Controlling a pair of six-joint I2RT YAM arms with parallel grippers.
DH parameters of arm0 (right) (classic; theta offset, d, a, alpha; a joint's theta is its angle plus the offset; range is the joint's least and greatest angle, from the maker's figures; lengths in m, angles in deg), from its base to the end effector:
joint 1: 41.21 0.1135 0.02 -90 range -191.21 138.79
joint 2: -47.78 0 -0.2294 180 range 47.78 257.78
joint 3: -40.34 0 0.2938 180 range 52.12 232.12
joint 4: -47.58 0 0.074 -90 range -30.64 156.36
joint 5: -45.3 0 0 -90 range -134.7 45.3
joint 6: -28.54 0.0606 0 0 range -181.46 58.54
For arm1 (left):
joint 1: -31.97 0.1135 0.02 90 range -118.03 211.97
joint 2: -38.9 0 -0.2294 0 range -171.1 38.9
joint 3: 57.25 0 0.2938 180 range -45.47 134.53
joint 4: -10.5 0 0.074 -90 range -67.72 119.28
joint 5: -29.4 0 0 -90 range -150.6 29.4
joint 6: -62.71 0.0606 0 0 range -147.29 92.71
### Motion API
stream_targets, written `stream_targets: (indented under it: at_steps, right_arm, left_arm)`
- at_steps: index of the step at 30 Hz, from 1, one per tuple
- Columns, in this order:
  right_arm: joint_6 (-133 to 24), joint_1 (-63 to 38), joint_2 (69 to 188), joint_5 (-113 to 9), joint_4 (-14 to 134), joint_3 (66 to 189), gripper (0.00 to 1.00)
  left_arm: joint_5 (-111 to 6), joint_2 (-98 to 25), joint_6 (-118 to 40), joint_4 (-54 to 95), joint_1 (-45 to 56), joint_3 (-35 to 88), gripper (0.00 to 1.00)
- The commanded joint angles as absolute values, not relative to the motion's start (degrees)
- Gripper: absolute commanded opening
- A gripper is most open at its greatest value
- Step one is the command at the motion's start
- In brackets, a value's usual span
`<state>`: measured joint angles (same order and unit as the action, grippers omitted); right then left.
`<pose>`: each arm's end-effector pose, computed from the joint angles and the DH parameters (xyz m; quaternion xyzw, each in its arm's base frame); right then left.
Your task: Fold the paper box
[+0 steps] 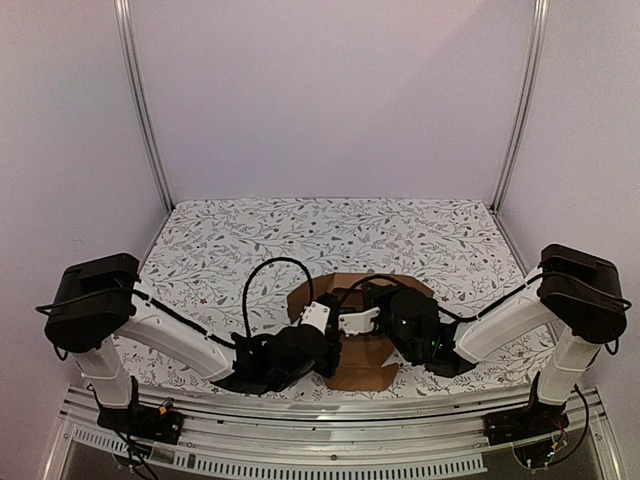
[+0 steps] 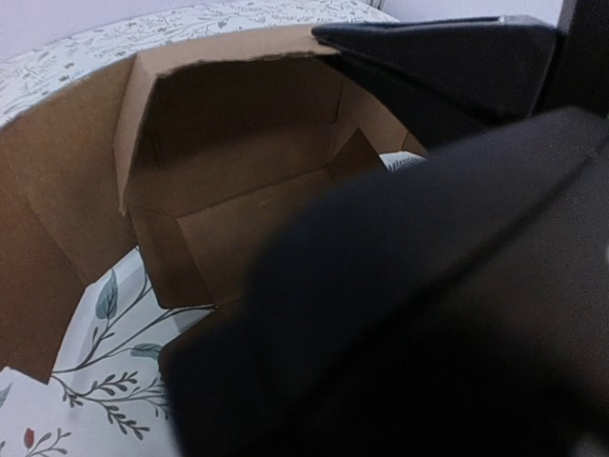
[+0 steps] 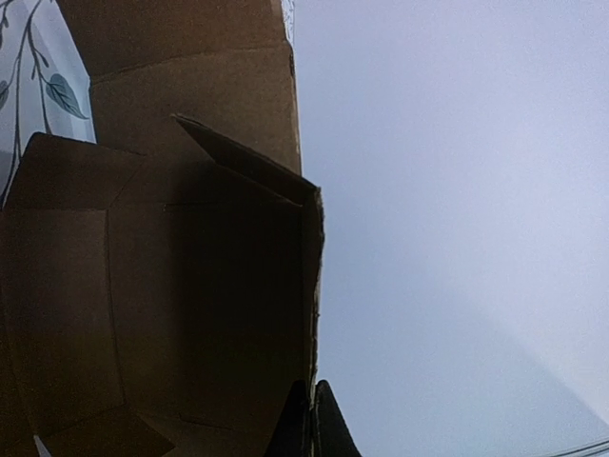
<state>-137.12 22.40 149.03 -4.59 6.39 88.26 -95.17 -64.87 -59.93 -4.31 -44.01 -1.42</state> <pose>0.1940 0.3032 0.0775 -0.6101 0.4563 -0.3272 0.5590 0.1243 -0.3557 0.0505 0.1786 0.8325 -0.2168 0.4775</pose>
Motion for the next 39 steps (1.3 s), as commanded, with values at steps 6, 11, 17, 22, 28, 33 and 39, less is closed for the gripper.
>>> stream_targets:
  at_steps: [6, 11, 17, 22, 28, 33, 39]
  right_arm:
    - [-135.73, 22.12, 148.26, -4.4, 6.65, 86.98, 0.0]
    - [-135.61, 21.81, 148.08, -4.37, 6.54, 87.01, 0.0]
    - [-135.31, 21.47, 146.95, -4.36, 6.8, 86.5, 0.0]
    - [-135.21, 21.31, 146.59, -4.28, 6.8, 86.46, 0.0]
    - [-134.85, 21.31, 146.61, -4.19, 7.06, 86.49, 0.0]
    - [-134.66, 21.32, 146.59, -4.06, 7.24, 86.57, 0.0]
    - [-134.59, 21.33, 146.42, -3.84, 7.42, 86.49, 0.0]
  left_arm:
    - [-94.92, -68.7, -63.77, 4.53, -43.32, 0.85, 0.0]
    - [-93.87, -70.07, -65.15, 9.89, -42.12, 2.84, 0.0]
    - [-93.39, -69.53, -66.12, 12.13, -40.89, 1.81, 0.0]
    - [-90.53, -70.25, -65.92, 14.19, -39.05, 2.45, 0.0]
    - [-88.82, -72.51, -65.11, 15.96, -38.52, 4.95, 0.0]
    - [-89.83, -70.32, -63.38, 16.17, -38.79, 4.74, 0.0]
    - [-93.3, -51.19, -50.17, 9.45, -40.31, -4.3, 0.05]
